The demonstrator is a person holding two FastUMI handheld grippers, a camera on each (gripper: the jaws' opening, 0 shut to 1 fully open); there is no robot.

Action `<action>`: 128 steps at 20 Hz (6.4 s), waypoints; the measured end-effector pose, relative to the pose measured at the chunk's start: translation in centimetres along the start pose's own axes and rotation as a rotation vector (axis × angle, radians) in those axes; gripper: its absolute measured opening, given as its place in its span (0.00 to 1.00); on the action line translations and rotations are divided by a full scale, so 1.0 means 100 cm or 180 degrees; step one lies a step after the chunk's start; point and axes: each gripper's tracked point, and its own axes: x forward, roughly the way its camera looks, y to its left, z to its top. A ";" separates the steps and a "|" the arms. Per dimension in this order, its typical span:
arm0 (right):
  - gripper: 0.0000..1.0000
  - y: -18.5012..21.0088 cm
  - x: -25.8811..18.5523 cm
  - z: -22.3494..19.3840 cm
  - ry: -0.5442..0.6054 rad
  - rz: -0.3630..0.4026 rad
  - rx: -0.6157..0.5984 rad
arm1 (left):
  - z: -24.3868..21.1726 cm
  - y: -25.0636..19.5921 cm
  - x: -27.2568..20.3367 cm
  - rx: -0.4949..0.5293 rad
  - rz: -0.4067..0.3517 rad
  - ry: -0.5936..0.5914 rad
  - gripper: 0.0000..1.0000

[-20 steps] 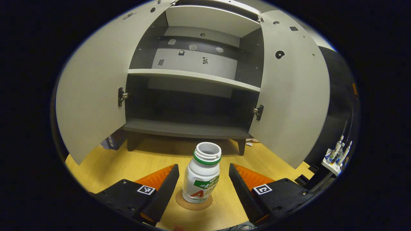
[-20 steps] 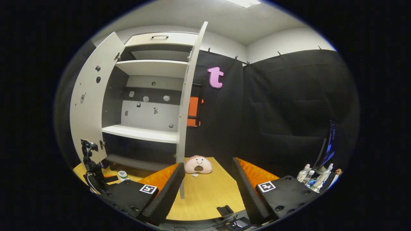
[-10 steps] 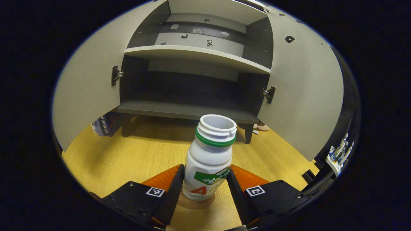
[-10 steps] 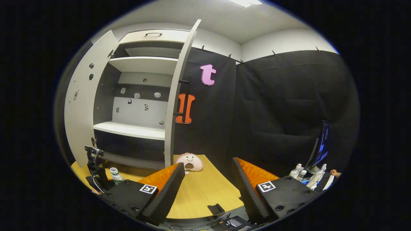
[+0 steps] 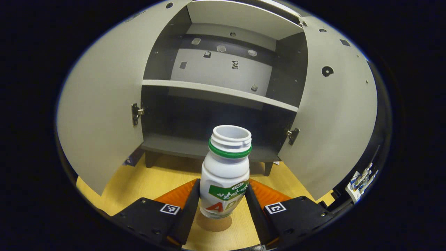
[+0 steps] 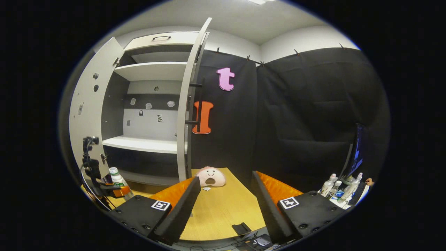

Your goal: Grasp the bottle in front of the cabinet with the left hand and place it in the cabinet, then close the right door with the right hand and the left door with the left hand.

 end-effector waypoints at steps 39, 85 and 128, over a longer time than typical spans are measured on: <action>0.98 -0.050 0.014 0.007 -0.0016 -0.0311 0.0124 | 0.275 -0.005 0.125 0.0368 0.0085 -0.0313 0.74; 0.98 -0.010 0.113 0.017 0.0025 0.0212 -0.0146 | 0.260 0.107 -0.270 -0.0001 0.0503 -0.1543 0.95; 0.94 0.184 0.125 0.009 0.0058 0.1218 -0.0325 | 0.231 0.199 -0.304 -0.0145 0.1083 -0.1545 0.95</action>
